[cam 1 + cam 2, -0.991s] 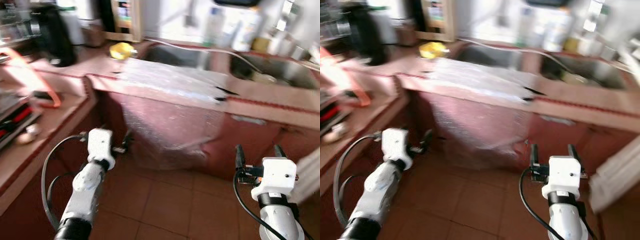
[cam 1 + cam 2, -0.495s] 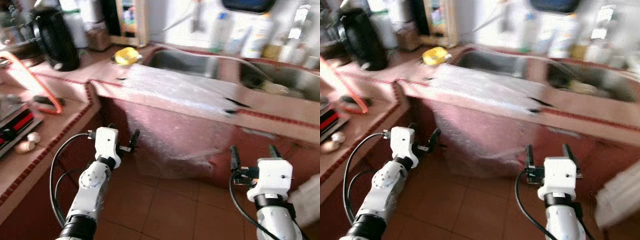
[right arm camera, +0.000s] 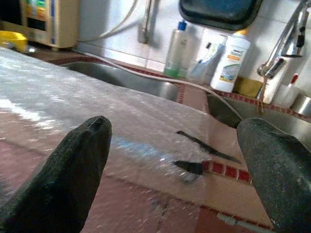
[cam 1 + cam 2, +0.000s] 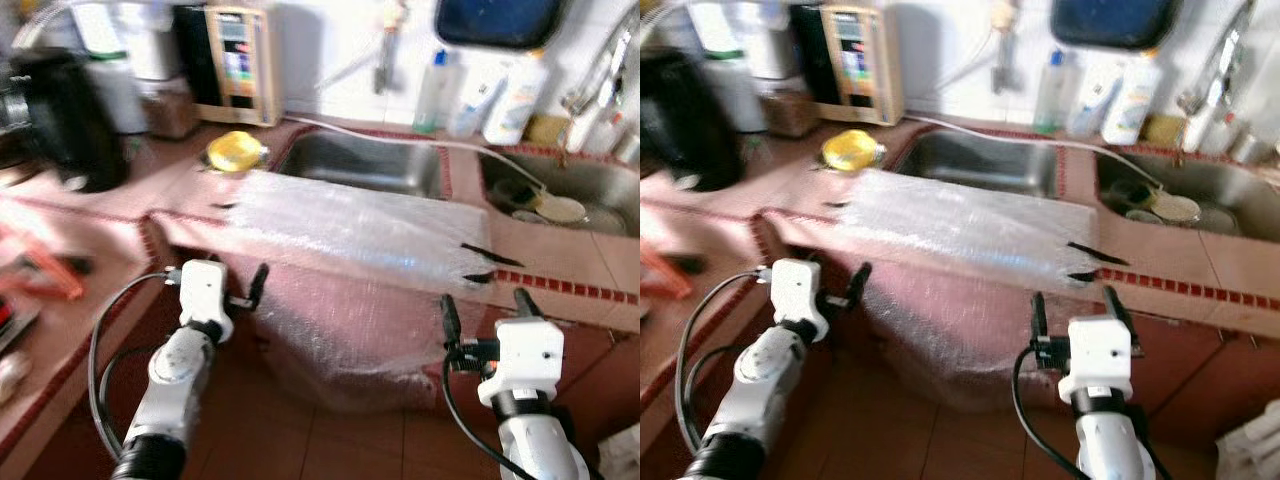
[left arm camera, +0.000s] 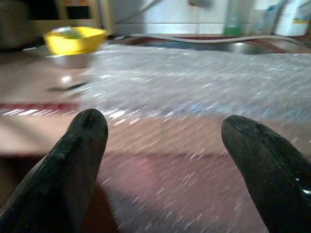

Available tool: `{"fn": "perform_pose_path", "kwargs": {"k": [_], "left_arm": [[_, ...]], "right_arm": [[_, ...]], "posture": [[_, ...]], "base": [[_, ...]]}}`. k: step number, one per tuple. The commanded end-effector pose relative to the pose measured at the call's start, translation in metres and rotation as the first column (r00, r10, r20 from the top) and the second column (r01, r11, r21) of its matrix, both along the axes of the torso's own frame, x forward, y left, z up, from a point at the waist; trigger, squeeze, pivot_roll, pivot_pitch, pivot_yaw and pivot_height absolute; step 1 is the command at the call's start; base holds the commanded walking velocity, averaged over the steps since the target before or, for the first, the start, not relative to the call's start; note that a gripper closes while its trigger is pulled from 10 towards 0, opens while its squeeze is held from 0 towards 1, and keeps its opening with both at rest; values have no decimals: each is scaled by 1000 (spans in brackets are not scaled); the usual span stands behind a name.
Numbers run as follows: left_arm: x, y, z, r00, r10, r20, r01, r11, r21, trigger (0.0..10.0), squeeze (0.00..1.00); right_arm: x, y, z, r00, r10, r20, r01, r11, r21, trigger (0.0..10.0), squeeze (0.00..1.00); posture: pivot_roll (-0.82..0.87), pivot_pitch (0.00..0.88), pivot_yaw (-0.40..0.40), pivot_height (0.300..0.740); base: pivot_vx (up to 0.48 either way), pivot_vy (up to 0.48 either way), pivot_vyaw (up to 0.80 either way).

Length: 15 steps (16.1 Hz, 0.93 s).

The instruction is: Kitchen organization

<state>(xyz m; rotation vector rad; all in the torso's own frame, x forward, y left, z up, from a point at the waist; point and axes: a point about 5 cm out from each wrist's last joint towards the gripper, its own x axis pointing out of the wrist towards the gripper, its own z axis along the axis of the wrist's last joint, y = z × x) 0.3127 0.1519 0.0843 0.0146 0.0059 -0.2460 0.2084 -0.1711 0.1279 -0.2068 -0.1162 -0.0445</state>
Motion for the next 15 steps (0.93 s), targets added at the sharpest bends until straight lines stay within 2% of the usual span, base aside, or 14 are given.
{"fn": "perform_pose_path", "kwargs": {"k": [1,12,15], "left_arm": [[2,-6,3,1000,-26,4,26,1000,9,10000,0],[3,-6,5,999,-45,8,45,999,27,10000,0],[-1,-5,9,999,-27,22,27,999,23,10000,0]], "right_arm": [[0,-4,3,1000,-13,11,13,1000,-11,10000,0],[4,5,5,999,16,29,-15,1000,-26,10000,0],[3,6,6,999,20,33,-19,999,-30,10000,0]], "posture": [[20,0,23,740],[35,0,36,740],[40,0,33,740]], "base": [[405,0,0],[404,0,0],[221,0,0]]}}
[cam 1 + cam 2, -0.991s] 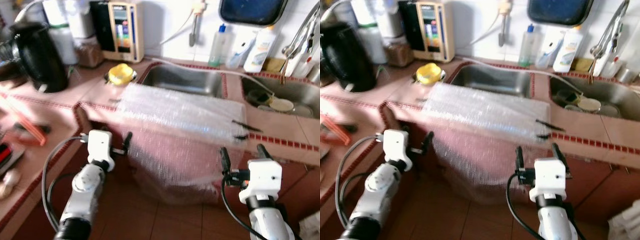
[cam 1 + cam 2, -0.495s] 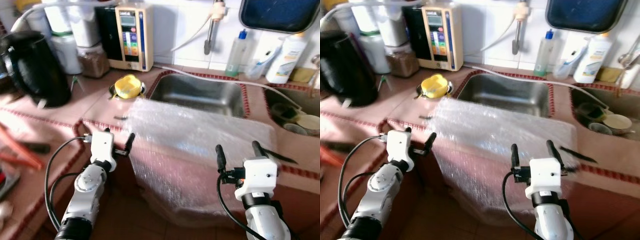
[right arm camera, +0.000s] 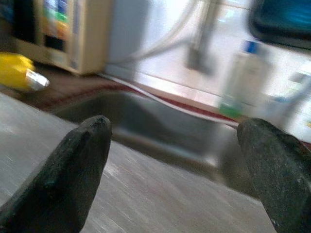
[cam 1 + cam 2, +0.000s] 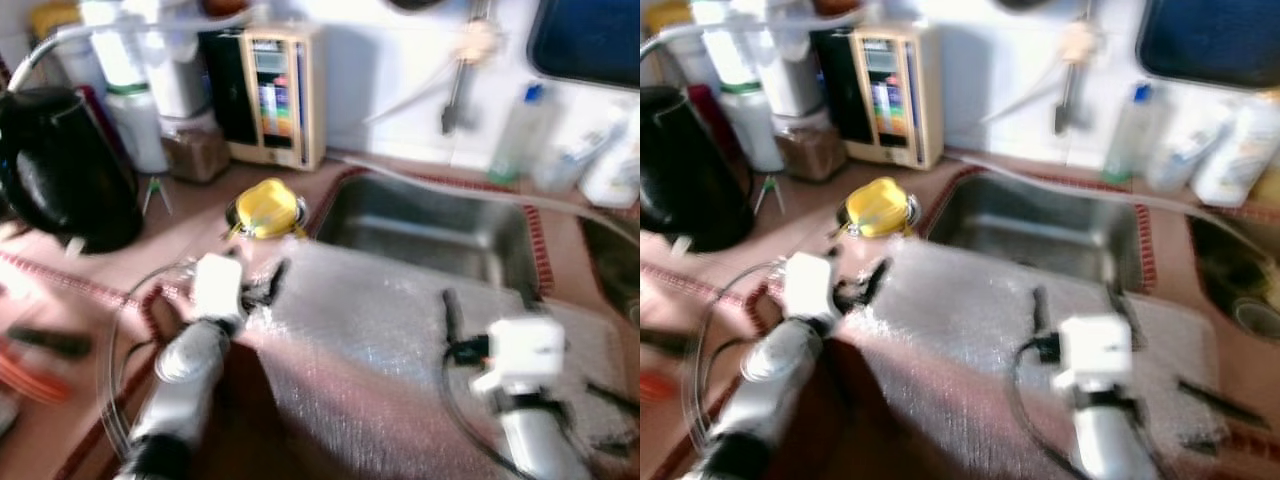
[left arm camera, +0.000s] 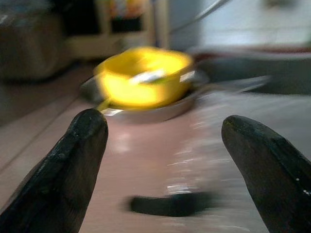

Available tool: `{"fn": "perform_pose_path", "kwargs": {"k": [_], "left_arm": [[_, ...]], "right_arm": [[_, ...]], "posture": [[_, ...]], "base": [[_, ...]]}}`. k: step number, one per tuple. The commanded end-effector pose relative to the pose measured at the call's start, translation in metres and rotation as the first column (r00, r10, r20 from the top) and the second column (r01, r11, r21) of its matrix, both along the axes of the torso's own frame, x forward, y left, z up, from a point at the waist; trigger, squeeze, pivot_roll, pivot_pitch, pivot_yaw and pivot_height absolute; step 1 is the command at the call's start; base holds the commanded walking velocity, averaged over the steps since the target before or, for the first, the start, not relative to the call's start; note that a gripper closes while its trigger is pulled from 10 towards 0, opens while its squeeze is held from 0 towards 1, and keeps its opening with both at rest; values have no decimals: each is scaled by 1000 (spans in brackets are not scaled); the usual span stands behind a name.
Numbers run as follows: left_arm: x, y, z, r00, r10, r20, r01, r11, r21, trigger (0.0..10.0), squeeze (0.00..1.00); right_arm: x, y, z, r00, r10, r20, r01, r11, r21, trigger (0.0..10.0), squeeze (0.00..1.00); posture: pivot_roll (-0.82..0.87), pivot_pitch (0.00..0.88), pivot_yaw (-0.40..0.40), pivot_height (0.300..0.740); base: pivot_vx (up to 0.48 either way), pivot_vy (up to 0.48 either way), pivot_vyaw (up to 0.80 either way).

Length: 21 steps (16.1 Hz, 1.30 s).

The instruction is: Kitchen organization

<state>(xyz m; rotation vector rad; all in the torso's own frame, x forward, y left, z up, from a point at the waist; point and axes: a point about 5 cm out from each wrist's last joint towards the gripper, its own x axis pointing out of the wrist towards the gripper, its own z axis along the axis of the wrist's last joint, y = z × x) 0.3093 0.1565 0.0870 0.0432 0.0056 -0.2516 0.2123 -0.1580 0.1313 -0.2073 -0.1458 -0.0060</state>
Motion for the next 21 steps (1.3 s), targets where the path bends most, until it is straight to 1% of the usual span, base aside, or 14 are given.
{"fn": "perform_pose_path", "kwargs": {"k": [1,3,4,5,6,8,11,13,15,18,21], "left_arm": [[2,-10,6,1000,-17,21,17,1000,-8,10000,0],[-3,-5,8,999,16,39,-16,1000,-9,10000,0],[-6,-2,7,998,49,38,-48,999,-18,10000,0],[-8,-2,7,998,55,35,-54,998,-29,10000,0],[-9,-3,7,998,54,28,-53,997,-51,10000,0],[-13,-11,10,1000,18,23,-16,997,-82,10000,0],[-18,-8,18,998,30,48,-27,997,-70,10000,0],[-16,-8,24,998,33,58,-28,996,-83,10000,0],[-15,-12,28,998,15,57,-10,995,-96,10000,0],[-17,-11,29,998,-10,55,14,996,-84,10000,0],[-17,-8,31,998,35,54,-30,995,-92,10000,0]], "right_arm": [[-1,-7,3,1000,-21,9,21,999,-28,10000,0],[-1,-7,3,1000,-15,9,15,999,-40,10000,0],[-2,-7,3,1000,-11,9,11,999,-45,10000,0],[-3,-7,3,1000,-10,9,11,999,-46,10000,0],[-3,-7,4,1000,-11,10,12,999,-47,10000,0],[-3,-9,5,1000,-16,15,17,999,-43,10000,0],[-4,-11,4,1000,-23,11,24,999,-40,10000,0],[-3,-12,4,1000,-26,7,27,999,-42,10000,0],[-3,-10,5,1000,-15,11,15,999,-39,10000,0],[-4,-12,4,1000,-20,7,20,999,-43,10000,0],[-5,-12,4,1000,-22,2,22,999,-46,10000,0]], "posture": [[40,0,34,740],[40,0,33,740],[38,0,31,740],[39,0,29,740],[38,0,28,740],[38,0,27,740],[36,0,28,740],[36,0,26,740],[33,0,26,740],[30,0,28,740],[26,0,27,740]], "base": [[0,0,0],[0,0,0],[0,0,0],[0,0,0],[0,0,0],[0,0,0],[0,0,0],[0,0,-512],[0,0,-734],[0,0,-706],[0,0,-800]]}}
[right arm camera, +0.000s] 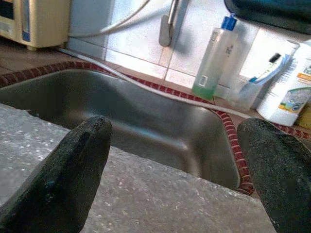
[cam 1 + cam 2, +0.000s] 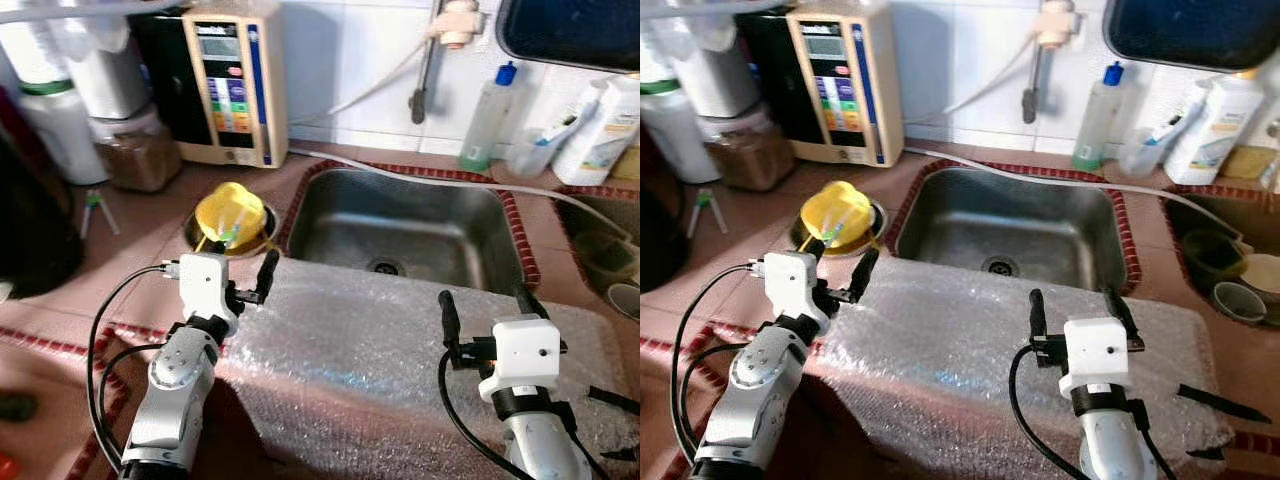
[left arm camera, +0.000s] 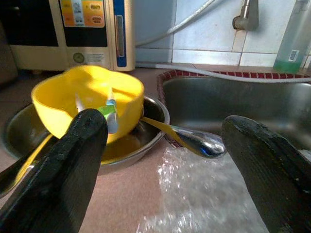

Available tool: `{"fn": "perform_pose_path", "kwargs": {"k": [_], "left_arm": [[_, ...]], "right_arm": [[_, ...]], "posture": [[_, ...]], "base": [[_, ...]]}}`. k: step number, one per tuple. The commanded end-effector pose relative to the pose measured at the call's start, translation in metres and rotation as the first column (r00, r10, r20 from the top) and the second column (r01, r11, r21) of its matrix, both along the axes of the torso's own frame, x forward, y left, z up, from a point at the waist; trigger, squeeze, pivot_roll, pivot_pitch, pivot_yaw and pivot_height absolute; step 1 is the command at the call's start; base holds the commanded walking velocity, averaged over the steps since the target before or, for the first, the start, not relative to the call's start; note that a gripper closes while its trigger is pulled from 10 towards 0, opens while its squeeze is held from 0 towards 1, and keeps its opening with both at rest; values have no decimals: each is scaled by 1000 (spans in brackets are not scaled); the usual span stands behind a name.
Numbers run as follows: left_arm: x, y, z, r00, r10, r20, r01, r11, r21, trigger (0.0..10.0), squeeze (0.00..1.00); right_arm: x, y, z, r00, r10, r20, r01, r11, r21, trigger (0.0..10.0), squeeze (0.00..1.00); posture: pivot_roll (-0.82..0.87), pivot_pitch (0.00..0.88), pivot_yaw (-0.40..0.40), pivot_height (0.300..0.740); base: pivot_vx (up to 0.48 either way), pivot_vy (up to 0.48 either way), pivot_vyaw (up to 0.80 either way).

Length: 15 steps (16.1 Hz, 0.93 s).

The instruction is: Kitchen organization

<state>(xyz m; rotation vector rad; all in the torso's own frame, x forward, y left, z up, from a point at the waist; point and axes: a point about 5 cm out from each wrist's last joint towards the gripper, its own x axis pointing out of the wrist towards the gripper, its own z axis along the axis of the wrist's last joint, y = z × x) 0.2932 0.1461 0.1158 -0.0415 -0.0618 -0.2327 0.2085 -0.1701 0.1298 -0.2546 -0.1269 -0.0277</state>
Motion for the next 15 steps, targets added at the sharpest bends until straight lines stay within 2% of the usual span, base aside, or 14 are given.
{"fn": "perform_pose_path", "kwargs": {"k": [1,2,4,7,11,13,15], "left_arm": [[-1,5,4,999,49,8,-49,999,7,10000,0],[-1,5,5,998,59,10,-59,998,8,10000,0],[0,8,4,995,96,13,-96,995,17,10000,0],[3,6,5,994,111,15,-111,994,6,10000,0],[4,11,9,991,132,28,-132,991,18,10000,0],[5,11,6,990,138,4,-138,990,1,10000,0],[9,11,-4,985,161,-59,-164,986,-37,10000,0]], "right_arm": [[-1,0,5,1000,8,19,-8,1000,-5,10000,0],[-1,0,6,1000,11,21,-11,1000,-7,10000,0],[1,0,7,999,18,27,-17,1000,-16,10000,0],[0,0,7,999,23,28,-22,999,-24,10000,0],[-2,2,7,999,27,25,-27,999,-23,10000,0],[-2,4,6,999,35,22,-35,999,-18,10000,0],[0,8,7,998,61,23,-61,998,-4,10000,0]], "posture": [[26,0,27,740],[30,0,29,740],[26,0,23,740],[25,0,23,740],[30,0,21,740],[33,0,20,740],[35,0,22,740]], "base": [[0,0,-800],[0,0,-800],[0,0,0],[0,0,0],[0,0,0],[0,0,0],[0,0,0]]}}
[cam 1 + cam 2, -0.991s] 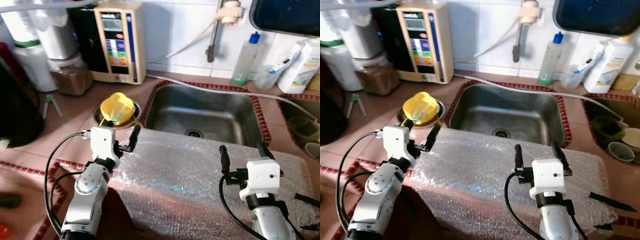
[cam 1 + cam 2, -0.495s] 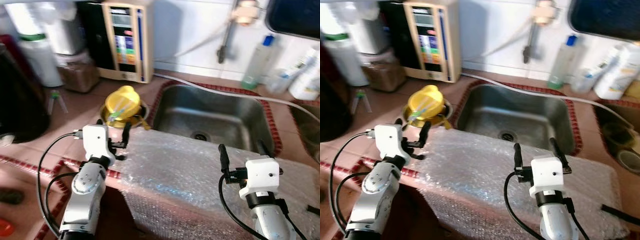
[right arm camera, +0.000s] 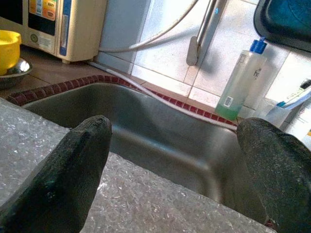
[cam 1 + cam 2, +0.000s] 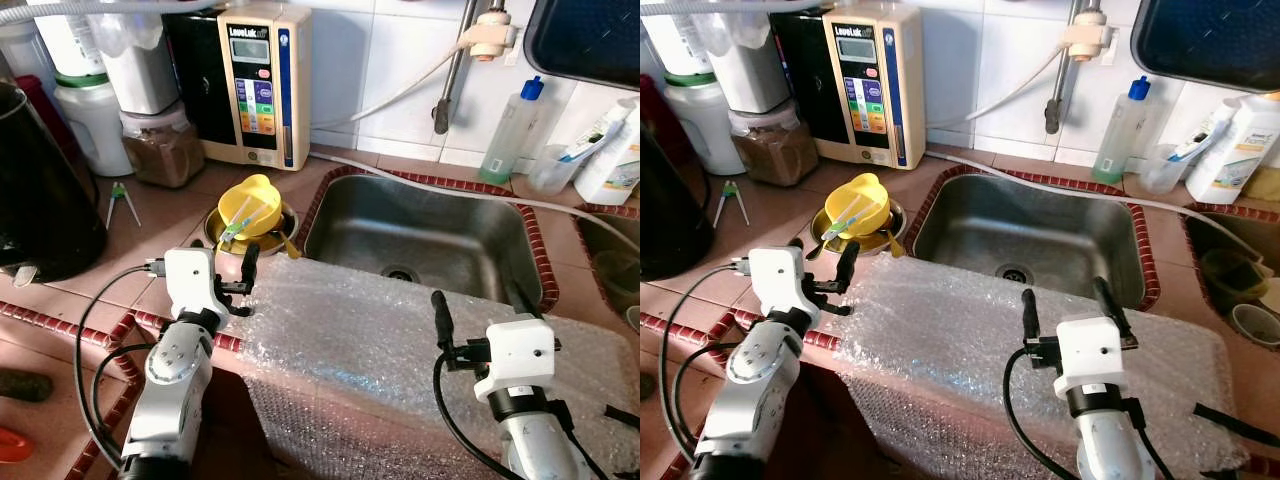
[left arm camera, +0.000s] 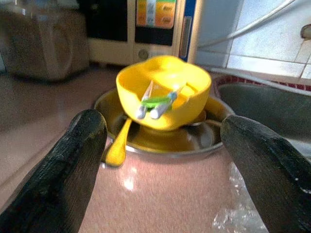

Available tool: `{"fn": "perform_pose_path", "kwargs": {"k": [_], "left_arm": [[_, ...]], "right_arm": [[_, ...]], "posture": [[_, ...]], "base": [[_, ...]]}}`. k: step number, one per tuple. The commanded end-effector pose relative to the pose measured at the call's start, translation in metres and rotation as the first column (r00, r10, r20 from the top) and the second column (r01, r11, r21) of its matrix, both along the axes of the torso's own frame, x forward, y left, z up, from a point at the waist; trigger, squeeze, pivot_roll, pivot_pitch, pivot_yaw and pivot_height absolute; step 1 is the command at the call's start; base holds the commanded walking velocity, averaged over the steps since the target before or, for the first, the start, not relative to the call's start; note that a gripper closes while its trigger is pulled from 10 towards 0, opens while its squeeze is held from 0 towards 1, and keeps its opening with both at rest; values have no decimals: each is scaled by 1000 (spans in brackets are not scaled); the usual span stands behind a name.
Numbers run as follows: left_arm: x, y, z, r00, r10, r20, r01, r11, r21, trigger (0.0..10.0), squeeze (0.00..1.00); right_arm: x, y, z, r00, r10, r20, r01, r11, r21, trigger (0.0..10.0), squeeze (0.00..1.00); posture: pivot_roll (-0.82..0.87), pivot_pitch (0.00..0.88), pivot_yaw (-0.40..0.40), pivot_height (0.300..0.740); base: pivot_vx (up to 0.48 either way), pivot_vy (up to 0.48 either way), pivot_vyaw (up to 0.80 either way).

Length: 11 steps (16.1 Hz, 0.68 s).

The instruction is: Kitchen organization

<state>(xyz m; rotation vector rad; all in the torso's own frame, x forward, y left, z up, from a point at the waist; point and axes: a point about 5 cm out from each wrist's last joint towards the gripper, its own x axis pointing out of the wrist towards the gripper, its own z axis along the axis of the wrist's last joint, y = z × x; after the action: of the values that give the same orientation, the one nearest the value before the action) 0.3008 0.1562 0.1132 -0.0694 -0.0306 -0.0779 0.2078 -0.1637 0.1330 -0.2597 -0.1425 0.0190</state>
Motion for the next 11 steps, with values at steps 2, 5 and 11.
{"fn": "perform_pose_path", "kwargs": {"k": [2,5,11], "left_arm": [[3,-3,-2,1000,-2,-13,1,1000,-26,10000,0],[10,-12,1,1000,-26,3,26,997,-68,10000,67],[26,-23,-9,998,-50,-44,42,984,-176,10000,620]], "right_arm": [[0,4,4,999,34,9,-34,999,9,10000,0],[0,9,3,998,67,-11,-66,997,41,10000,0],[-3,12,3,994,104,-28,-103,994,44,10000,0]], "posture": [[34,0,23,740],[30,0,24,740],[8,0,21,740]], "base": [[0,0,0],[0,0,0],[0,0,0]]}}
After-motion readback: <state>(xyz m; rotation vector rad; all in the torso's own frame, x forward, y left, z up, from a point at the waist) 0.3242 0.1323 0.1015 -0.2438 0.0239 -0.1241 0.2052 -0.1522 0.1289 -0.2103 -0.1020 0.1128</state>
